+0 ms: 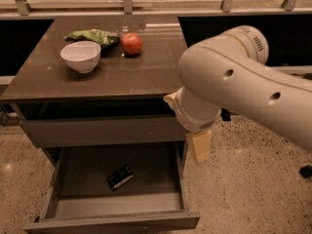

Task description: Pick rxbar blueberry from middle drawer and place on counter

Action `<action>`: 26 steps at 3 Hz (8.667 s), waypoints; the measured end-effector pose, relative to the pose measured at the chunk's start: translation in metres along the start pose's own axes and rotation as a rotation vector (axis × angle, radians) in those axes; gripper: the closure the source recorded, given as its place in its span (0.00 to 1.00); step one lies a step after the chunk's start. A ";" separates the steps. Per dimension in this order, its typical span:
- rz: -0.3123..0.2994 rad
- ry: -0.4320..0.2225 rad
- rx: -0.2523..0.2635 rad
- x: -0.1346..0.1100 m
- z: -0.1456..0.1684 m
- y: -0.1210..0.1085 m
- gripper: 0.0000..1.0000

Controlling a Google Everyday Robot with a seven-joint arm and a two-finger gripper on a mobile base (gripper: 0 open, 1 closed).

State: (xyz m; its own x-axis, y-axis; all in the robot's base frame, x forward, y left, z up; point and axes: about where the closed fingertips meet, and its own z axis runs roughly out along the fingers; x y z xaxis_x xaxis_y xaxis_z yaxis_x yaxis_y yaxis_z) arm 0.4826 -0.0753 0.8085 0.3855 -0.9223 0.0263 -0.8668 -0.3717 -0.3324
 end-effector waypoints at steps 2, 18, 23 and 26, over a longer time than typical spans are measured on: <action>-0.270 -0.071 0.002 -0.035 0.034 -0.017 0.00; 0.503 -0.872 0.067 -0.163 0.411 -0.032 0.00; 0.662 -0.935 0.119 -0.171 0.457 -0.011 0.13; 0.691 -0.929 0.028 -0.163 0.468 -0.021 0.12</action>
Offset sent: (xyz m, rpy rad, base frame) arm 0.0125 0.0512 -0.0410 -0.0668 0.0370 0.4344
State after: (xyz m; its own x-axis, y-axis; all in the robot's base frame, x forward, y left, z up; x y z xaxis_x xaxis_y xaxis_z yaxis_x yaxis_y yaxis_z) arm 0.5862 0.1326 0.3700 -0.0737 -0.4908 -0.8681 -0.9806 0.1942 -0.0265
